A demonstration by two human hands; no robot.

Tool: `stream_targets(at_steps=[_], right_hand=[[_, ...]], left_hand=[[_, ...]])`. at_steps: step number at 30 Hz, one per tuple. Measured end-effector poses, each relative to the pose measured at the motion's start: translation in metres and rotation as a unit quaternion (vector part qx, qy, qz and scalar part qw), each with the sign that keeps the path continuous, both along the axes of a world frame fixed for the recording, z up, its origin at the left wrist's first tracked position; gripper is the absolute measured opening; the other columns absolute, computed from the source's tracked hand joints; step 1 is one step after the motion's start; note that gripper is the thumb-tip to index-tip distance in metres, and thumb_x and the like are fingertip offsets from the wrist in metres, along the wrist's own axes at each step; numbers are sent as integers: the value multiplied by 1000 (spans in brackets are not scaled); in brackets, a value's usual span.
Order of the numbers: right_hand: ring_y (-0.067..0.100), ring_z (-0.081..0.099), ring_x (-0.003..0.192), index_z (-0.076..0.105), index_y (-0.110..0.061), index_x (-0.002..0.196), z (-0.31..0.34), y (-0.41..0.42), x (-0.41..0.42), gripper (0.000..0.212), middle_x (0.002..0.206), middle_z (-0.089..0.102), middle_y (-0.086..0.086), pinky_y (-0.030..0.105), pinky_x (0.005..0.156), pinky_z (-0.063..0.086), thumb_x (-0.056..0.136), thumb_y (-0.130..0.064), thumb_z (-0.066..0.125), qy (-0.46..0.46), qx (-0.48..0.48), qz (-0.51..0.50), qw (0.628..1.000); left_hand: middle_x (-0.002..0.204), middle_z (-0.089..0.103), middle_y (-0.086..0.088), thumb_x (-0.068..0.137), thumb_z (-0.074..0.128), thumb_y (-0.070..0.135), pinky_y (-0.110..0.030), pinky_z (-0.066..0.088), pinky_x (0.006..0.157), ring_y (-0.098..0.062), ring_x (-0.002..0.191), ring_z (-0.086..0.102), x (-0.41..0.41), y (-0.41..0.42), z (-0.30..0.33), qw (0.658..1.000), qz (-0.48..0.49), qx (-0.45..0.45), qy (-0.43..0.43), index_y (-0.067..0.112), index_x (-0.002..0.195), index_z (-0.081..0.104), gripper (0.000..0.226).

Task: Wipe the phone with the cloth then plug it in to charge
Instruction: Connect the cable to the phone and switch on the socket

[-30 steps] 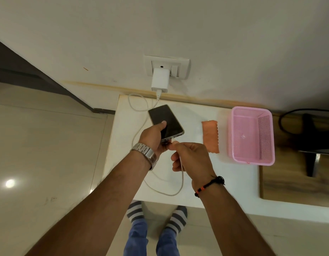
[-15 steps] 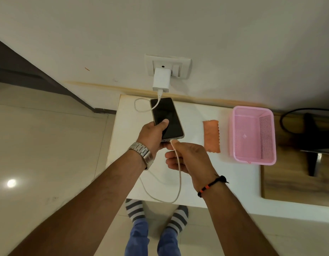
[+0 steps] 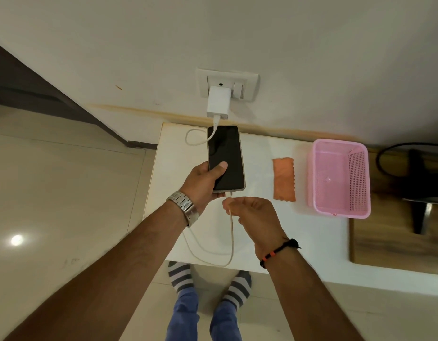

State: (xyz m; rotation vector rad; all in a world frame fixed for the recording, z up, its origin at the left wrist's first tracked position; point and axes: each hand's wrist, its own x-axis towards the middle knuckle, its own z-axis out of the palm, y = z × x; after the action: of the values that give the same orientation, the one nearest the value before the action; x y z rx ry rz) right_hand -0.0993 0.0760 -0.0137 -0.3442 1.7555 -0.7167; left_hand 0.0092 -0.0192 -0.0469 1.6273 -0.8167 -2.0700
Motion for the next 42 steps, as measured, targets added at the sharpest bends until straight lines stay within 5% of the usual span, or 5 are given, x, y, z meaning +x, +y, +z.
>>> stream_targets(at_steps=[6, 21, 31, 38, 42], right_hand=[[18, 68, 96, 78, -13, 95, -5, -1, 7, 11, 95, 76, 2, 34, 92, 51, 87, -21, 76, -6, 18, -23, 1000], [15, 68, 93, 79, -16, 85, -11, 0, 18, 3, 89, 76, -1, 36, 95, 53, 86, -19, 77, -34, 13, -23, 999], [15, 69, 97, 77, -20, 93, -17, 7, -2, 13, 95, 77, -3, 31, 88, 55, 87, -31, 75, -53, 14, 73, 996], [19, 72, 101, 71, -15, 114, -28, -7, -36, 19, 107, 77, 1, 32, 87, 57, 99, -23, 61, -115, -24, -48, 992], [21, 74, 100, 71, -9, 114, -44, -15, -41, 19, 108, 77, 6, 31, 85, 59, 101, -16, 59, -92, -17, -62, 994]], left_hand=[[123, 74, -17, 102, 62, 23, -53, 60, 94, -36, 109, 73, 4, 18, -7, 995, 85, 33, 47, 8, 133, 59, 35], [118, 76, -14, 101, 63, 24, -51, 60, 95, -33, 108, 74, 22, 15, -18, 996, 68, 26, 49, 12, 129, 61, 30], [115, 77, -11, 102, 61, 36, -41, 64, 81, -30, 101, 76, 28, 15, -18, 998, -49, -32, -20, 18, 126, 62, 30], [120, 76, -7, 101, 60, 43, -51, 61, 93, -28, 109, 73, 25, 30, -29, 974, -221, -47, -29, 26, 132, 62, 35], [114, 79, -7, 100, 57, 44, -45, 60, 93, -23, 108, 74, 15, 19, -37, 990, -135, 47, -8, 18, 117, 73, 34]])
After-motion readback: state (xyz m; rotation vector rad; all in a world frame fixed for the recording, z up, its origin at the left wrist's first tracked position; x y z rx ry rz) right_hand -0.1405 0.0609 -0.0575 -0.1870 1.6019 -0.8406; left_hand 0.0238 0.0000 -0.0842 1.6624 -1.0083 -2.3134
